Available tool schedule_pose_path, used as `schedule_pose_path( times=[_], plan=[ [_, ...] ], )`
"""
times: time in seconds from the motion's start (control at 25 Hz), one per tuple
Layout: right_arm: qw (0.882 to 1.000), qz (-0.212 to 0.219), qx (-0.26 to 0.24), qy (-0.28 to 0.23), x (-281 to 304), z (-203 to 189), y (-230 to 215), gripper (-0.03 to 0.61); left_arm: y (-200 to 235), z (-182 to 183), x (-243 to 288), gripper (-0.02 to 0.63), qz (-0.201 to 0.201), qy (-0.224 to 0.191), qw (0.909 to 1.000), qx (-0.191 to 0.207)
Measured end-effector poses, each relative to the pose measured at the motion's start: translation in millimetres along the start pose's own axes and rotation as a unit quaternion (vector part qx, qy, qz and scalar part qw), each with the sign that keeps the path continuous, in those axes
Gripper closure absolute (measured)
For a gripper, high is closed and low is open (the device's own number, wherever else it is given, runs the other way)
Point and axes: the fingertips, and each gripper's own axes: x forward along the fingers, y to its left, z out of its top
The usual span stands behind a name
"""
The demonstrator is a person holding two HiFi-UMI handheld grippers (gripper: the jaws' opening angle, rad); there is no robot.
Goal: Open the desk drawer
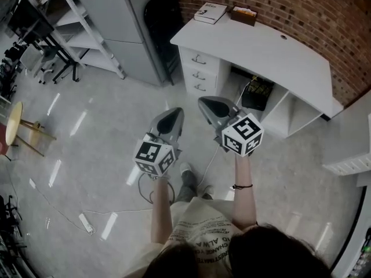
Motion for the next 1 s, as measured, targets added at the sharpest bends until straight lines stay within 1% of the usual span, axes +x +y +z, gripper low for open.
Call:
schedule_pose_path(
  times=[0.12, 0.28, 0.4, 0.6, 0.76, 1.0],
  plan=[
    [1.000, 0.000, 0.005, 0.011, 18.5, -10.0, -9.8, 0.575, 20.1, -6.5, 11.6, 0.614, 0.005, 0.001, 0.9999, -0.012],
    [1.000, -0.005, 0.012, 0.020, 42.4, -19.5, -30.6, 0.575, 41.0, -17.4, 34.9, 0.614, 0.000, 0.013, 0.9997, -0.019],
    [0.999, -0.002, 0.024, 0.025, 61.8, -23.2, -47.5, 0.575, 59.9, -18.4, 54.0, 0.614, -0.006, 0.021, 0.9996, -0.016],
    [0.999, -0.008, 0.029, 0.028, 99.4, -24.5, -74.3, 0.575, 99.6, -13.8, 80.6, 0.614, -0.011, 0.031, 0.9994, -0.010],
    [0.999, -0.007, 0.040, 0.025, 127.2, -26.0, -86.9, 0.575, 126.7, -15.9, 93.6, 0.614, -0.013, 0.036, 0.9992, -0.010],
    [0.999, -0.009, 0.038, 0.024, 168.3, -25.6, -99.2, 0.575, 161.7, -16.1, 107.0, 0.614, -0.025, 0.041, 0.9989, -0.005]
  ],
)
